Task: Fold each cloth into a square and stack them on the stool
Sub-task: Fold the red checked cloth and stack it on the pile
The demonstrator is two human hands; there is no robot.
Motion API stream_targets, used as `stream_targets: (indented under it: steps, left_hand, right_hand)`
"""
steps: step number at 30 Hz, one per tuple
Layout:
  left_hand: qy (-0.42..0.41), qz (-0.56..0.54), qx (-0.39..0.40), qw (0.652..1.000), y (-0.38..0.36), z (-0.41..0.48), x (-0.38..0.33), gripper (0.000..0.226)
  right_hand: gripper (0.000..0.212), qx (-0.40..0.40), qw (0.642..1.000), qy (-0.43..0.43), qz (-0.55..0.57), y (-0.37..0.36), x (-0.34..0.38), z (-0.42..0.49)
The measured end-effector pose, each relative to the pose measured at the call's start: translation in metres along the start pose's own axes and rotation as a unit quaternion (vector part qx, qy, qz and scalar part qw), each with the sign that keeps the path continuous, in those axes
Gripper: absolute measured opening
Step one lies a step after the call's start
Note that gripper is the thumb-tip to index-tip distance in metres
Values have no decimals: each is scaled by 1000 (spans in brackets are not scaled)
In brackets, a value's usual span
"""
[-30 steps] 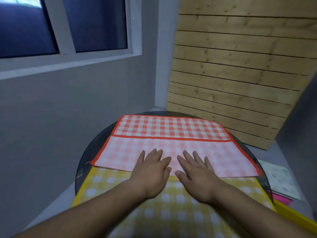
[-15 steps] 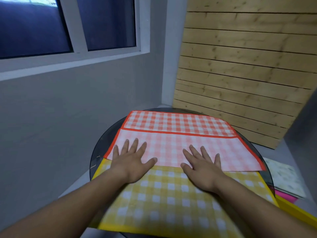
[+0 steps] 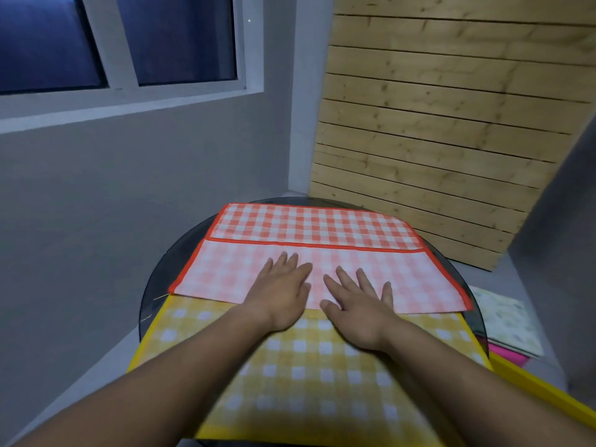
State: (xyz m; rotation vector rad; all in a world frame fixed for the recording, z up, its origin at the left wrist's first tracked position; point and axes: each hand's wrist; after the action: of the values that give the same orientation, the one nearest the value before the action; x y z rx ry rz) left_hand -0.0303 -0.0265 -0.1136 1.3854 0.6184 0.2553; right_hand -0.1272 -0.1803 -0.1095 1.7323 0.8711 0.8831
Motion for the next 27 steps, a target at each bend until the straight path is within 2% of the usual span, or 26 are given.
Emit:
stream_targets:
  steps: [7,12,16,19,21,23,27]
  left_hand:
    - [45,64,61,995,-13,9,1,63]
    - [44,60,72,995,-11,9,2,63]
    - [57,37,88,994,-8,16,0,62]
    - [66,40,45,996,3,24,-6,44]
    - [55,56,-8,997,7,33,-11,33]
    - [29,65,-52,996,5,44,-13,38]
    - [17,32,-88,995,-9,59,-8,43]
  right_hand:
    - [64,-15,1000,-7,6,5,-34,9]
    - [68,-24,996,-83,5,25,-118,24]
    - [70,-28,994,-105,-14,30,-132,29]
    - [58,-105,988,-111,-14,41,-123,38]
    - [45,-174,977,-118,45,54,-118,49]
    - [36,-224,957,-126,130,64,-118,70]
    - [20,-218,926,-98,292,75,-119,132]
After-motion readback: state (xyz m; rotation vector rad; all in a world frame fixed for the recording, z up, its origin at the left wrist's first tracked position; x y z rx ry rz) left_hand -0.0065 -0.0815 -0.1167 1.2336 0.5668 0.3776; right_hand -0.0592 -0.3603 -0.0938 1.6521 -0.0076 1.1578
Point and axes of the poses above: each hand's wrist, its own z-axis towards the middle knuckle, its own y-axis out of the back of the hand, x = y × z, and after that the axes turned 13 degrees about -y, right-handed
